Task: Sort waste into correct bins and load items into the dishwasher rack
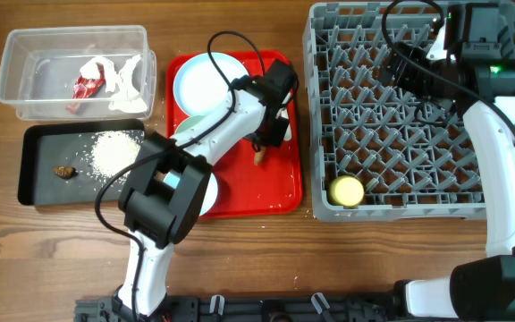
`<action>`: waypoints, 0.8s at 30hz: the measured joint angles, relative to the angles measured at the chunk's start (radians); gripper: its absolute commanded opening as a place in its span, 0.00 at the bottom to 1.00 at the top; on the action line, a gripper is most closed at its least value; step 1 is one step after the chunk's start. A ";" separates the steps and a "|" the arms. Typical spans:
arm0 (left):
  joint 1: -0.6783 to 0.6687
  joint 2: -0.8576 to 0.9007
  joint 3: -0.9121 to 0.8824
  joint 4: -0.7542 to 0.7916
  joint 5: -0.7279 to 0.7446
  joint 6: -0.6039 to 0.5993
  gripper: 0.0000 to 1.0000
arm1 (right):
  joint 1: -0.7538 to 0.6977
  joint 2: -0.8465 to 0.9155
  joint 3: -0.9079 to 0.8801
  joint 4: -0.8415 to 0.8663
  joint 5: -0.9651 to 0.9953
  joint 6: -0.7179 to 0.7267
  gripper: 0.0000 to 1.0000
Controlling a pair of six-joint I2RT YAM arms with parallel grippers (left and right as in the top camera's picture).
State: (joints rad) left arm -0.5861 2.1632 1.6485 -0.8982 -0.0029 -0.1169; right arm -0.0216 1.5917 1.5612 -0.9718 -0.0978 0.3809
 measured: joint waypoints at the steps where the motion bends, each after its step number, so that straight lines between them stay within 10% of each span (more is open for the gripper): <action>1: 0.004 -0.005 0.027 -0.046 0.001 0.000 0.04 | 0.000 0.000 0.000 0.001 0.000 0.000 1.00; 12: 0.497 -0.415 0.160 -0.407 -0.018 -0.155 0.04 | 0.180 0.000 0.000 0.093 -0.078 -0.023 1.00; 24: 0.793 -0.397 -0.285 -0.225 -0.027 -0.279 0.04 | 0.571 0.236 -0.001 0.319 -0.109 0.045 1.00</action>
State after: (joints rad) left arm 0.2066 1.7657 1.3640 -1.1236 -0.0296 -0.3958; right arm 0.5491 1.8278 1.5604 -0.6533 -0.2066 0.4263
